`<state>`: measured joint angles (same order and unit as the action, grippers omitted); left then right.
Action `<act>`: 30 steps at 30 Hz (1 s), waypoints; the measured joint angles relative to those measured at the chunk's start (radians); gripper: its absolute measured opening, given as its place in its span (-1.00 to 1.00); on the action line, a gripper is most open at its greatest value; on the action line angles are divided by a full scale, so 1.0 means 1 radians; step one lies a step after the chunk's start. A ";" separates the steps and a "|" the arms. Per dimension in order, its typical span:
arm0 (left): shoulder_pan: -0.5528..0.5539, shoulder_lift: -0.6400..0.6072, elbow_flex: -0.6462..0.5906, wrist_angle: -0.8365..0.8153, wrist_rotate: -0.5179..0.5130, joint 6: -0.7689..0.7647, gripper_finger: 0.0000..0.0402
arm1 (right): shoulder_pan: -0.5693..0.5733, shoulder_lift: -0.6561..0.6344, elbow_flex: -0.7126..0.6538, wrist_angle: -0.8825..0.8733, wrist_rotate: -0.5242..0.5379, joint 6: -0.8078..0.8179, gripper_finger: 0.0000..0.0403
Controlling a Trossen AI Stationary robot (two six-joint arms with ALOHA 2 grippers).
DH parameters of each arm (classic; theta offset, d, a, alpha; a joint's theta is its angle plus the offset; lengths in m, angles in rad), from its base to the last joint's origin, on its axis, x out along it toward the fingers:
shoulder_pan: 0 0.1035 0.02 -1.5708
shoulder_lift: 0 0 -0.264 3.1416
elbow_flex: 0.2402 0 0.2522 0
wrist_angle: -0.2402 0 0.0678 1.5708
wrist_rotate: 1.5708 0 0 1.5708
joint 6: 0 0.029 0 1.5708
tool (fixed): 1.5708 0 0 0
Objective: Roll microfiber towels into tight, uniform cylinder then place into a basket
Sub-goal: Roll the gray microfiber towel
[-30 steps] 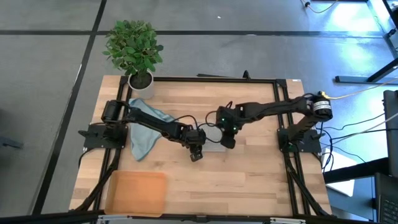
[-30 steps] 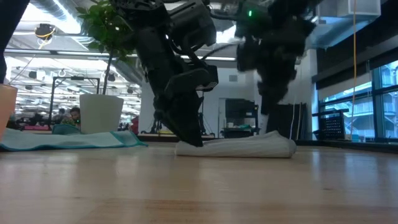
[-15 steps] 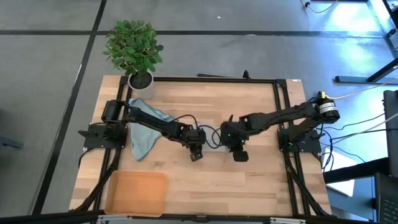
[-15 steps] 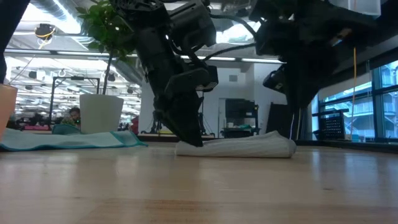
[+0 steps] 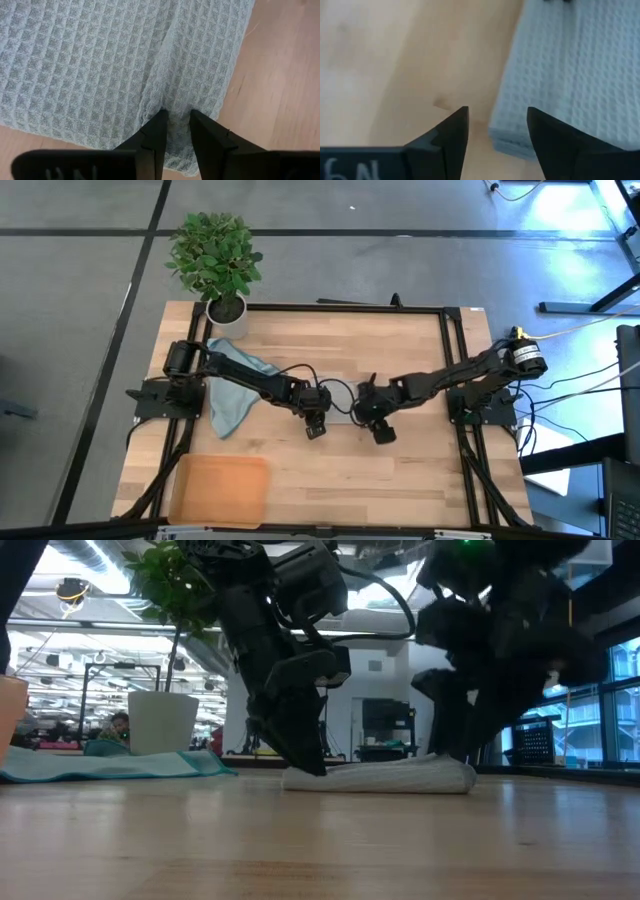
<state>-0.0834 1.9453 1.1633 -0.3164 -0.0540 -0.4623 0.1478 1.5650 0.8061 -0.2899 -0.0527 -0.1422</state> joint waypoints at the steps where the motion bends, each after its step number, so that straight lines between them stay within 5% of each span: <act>1: 0.000 0.000 0.000 0.000 0.000 0.000 -0.59 | 0.000 0.000 -0.017 0.023 0.005 -0.002 0.00; 21: 0.000 0.002 -0.001 0.021 -0.002 -0.002 -0.59 | 0.000 0.001 -0.205 0.267 0.152 -0.076 -0.02; 30: 0.000 0.002 -0.001 0.026 -0.002 -0.002 -0.59 | 0.000 0.031 -0.202 0.286 0.210 -0.072 -0.58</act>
<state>-0.0834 1.9476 1.1622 -0.2909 -0.0563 -0.4640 0.1474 1.5960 0.6037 -0.0039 0.1574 -0.2146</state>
